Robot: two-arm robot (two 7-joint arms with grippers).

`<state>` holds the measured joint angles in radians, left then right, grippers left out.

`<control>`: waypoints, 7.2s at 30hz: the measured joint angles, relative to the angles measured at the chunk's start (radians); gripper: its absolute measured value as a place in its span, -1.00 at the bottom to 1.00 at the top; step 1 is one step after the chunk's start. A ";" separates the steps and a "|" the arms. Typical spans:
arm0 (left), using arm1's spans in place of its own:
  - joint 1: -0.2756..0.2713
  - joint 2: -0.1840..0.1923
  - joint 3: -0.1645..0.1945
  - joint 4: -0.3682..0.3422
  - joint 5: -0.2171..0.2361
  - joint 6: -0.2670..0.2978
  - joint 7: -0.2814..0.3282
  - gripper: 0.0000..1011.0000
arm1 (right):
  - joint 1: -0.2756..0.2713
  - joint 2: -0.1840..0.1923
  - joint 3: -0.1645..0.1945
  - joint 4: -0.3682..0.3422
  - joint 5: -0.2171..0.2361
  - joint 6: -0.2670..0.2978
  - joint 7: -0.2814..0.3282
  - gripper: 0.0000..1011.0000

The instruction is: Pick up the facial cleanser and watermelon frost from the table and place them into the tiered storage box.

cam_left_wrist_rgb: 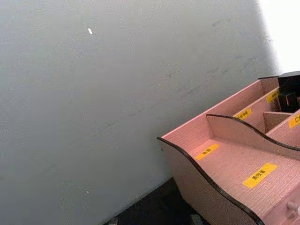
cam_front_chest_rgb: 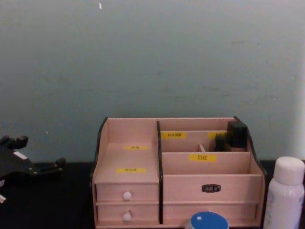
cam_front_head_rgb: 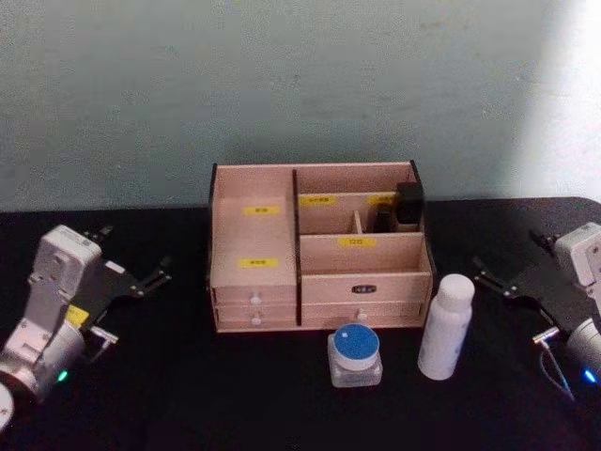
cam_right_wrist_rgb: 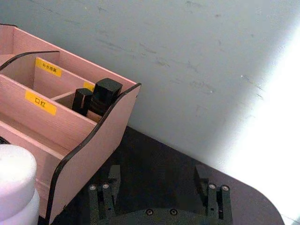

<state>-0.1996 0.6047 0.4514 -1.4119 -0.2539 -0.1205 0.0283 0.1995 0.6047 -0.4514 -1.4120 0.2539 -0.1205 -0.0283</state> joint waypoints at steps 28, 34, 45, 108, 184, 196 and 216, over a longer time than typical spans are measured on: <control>0.000 0.000 0.000 0.000 0.000 0.000 0.000 0.98 | -0.195 0.077 0.141 -0.203 0.186 0.100 0.123 0.98; 0.000 0.000 0.000 0.000 0.000 0.000 0.000 0.98 | -0.244 0.124 0.164 -0.267 0.259 0.174 0.224 0.98; 0.000 0.000 0.000 0.000 0.000 0.000 0.000 0.98 | -0.258 0.152 0.161 -0.309 0.275 0.232 0.346 0.98; 0.000 0.000 0.000 0.000 0.000 0.000 0.000 0.98 | -0.148 -0.047 0.148 -0.172 0.191 0.240 0.404 0.30; 0.000 0.000 0.000 0.000 0.000 0.000 0.000 0.98 | 0.339 -0.268 0.011 0.096 0.163 0.290 0.455 0.17; 0.000 0.000 0.000 0.000 0.000 0.000 0.000 0.98 | 0.385 -0.304 -0.001 0.187 0.146 0.287 0.458 0.17; 0.000 0.000 0.000 0.000 0.000 0.000 0.000 0.98 | 0.418 -0.344 0.001 0.259 0.126 0.264 0.468 0.17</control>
<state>-0.1995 0.6047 0.4513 -1.4120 -0.2539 -0.1205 0.0283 0.6175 0.2606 -0.4505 -1.1525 0.3795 0.1438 0.4393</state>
